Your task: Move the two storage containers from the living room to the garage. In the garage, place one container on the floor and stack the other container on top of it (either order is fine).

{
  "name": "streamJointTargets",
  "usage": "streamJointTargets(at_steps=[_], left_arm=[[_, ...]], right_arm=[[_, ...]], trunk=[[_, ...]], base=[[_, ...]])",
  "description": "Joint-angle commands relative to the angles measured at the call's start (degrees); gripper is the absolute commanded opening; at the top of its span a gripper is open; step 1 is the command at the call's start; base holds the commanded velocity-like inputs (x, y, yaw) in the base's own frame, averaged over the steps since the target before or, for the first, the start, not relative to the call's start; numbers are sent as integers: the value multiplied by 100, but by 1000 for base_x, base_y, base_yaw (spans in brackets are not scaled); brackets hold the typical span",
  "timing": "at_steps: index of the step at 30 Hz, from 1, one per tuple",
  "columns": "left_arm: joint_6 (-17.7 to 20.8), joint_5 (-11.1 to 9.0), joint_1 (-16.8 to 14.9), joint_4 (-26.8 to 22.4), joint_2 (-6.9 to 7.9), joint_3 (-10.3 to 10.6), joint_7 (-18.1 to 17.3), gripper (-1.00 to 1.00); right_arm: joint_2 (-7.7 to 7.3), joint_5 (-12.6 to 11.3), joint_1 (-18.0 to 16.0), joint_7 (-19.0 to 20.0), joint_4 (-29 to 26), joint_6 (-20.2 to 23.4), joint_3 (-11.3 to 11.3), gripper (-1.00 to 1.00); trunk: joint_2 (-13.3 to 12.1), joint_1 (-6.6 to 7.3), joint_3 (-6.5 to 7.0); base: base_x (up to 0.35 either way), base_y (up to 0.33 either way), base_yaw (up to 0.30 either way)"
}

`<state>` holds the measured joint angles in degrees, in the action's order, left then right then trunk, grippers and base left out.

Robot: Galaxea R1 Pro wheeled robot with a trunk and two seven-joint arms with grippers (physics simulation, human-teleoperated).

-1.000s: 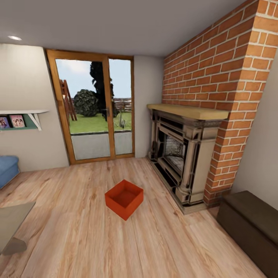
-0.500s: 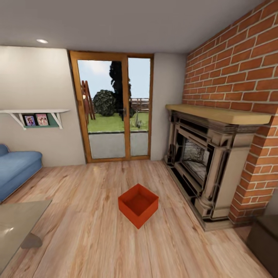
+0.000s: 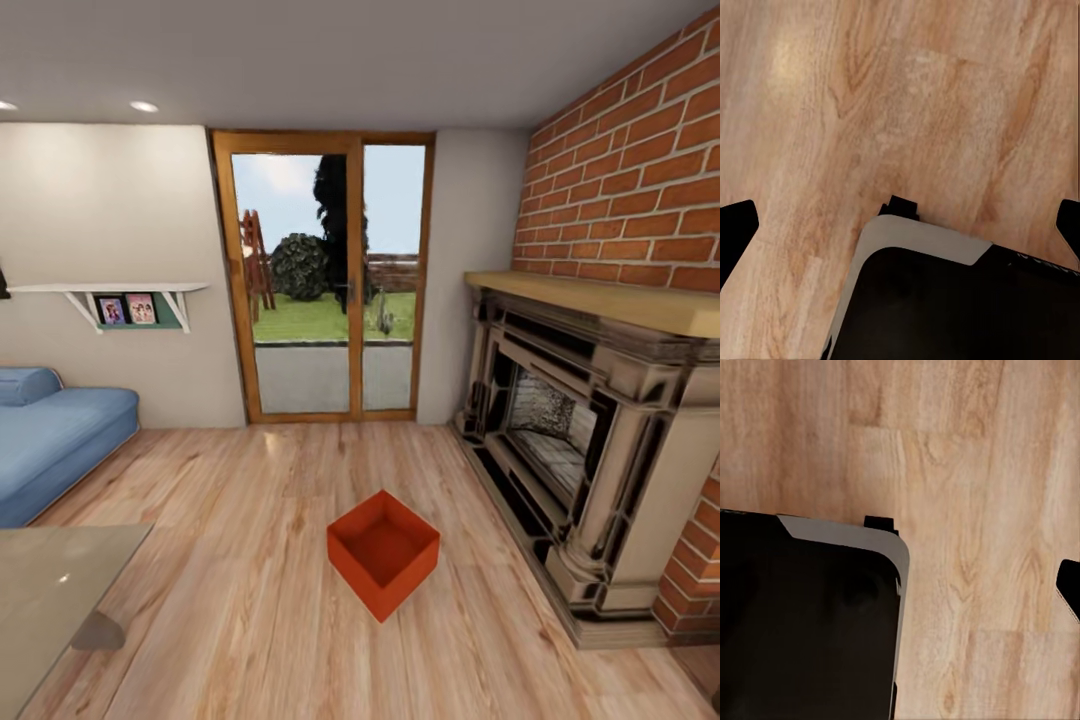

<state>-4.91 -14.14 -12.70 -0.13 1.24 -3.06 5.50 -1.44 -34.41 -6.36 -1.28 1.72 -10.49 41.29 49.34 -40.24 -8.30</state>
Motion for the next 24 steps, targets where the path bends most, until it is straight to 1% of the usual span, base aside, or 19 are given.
streamJointTargets(at_steps=[1, 7, 12, 18, 24], left_arm=[[-19, -5, -5, 4, -1, -28, 5, 100], [-19, -2, -5, 4, -1, -28, 4, 100], [-20, -4, -5, 4, -1, -28, 4, 100], [-26, -1, -5, 4, -1, -28, 4, 100], [-30, -1, -5, 4, -1, -28, 4, 100]], right_arm=[[3, -30, -6, -5, 13, -23, 46, 100], [3, -23, -6, -4, 13, -29, 40, 100], [3, 31, -6, -12, 13, -40, 102, 100], [8, 40, -6, -13, 13, -51, 125, 100], [4, 39, -6, -13, 13, -41, 125, 100]], trunk=[[5, -4, -8], [5, -4, -8], [5, -4, -8], [5, -4, -8], [5, -4, -8]], base=[[321, 0, 12], [321, 0, 4], [321, 0, 0], [321, 0, 10], [321, 0, 221]])
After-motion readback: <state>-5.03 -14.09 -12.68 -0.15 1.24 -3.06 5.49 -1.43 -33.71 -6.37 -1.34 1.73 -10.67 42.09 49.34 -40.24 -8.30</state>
